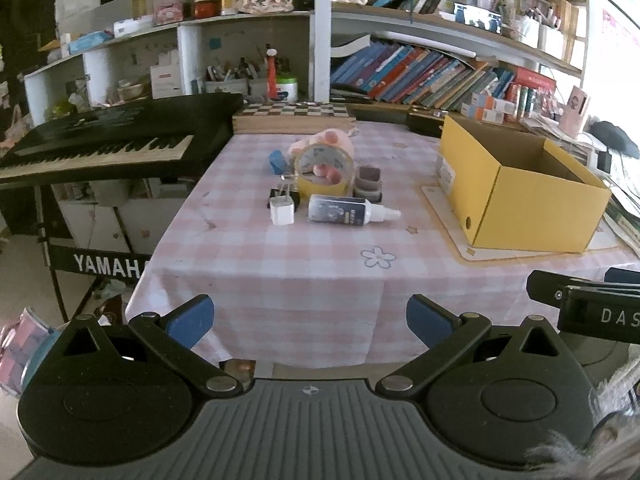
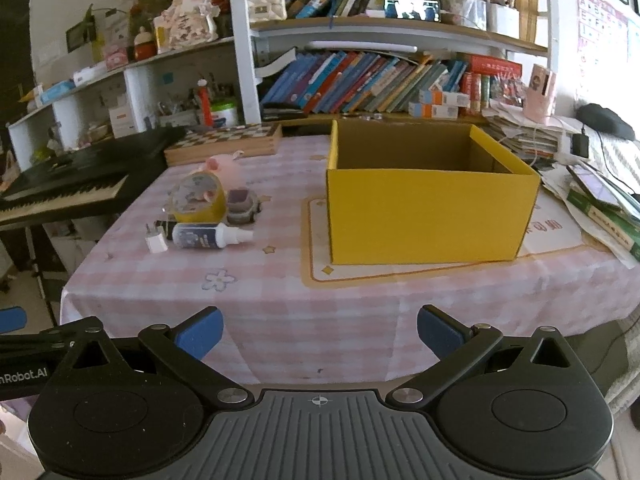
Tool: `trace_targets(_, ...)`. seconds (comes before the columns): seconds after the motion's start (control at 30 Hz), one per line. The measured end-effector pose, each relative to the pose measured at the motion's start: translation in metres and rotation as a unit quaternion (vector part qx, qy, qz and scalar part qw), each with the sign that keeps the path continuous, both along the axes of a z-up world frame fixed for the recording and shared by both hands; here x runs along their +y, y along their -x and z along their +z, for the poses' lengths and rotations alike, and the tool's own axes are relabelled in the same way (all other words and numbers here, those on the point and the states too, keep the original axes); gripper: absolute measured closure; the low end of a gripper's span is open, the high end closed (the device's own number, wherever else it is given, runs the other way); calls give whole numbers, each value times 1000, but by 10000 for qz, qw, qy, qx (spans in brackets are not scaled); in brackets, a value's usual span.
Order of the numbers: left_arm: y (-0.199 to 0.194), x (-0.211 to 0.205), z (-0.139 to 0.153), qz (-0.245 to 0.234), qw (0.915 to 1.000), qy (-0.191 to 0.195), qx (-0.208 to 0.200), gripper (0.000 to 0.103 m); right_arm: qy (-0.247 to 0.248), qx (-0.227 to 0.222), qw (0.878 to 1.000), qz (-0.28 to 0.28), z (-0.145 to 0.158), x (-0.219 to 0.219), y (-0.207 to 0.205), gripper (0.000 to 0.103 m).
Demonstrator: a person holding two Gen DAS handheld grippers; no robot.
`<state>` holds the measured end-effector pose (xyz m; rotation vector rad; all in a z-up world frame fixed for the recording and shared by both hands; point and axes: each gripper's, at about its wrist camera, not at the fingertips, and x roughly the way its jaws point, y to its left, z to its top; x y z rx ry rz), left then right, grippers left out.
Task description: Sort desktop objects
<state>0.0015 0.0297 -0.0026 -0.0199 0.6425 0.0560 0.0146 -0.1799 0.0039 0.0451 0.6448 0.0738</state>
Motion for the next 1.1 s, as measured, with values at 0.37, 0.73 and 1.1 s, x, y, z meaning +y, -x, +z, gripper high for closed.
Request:
trace_targets(0.37, 4, 16, 0, 404, 9992, 43, -21, 0, 8, 31, 9988, 489, 0, 22, -10, 0)
trace_targets(0.73, -12, 26, -4, 656, 9978, 22, 71, 0, -98, 119, 9941, 1072, -5, 40, -33, 0)
trace_targets(1.1, -47, 42, -8, 953, 9953, -121, -112, 0, -95, 241, 9861, 1643, -11, 59, -73, 0)
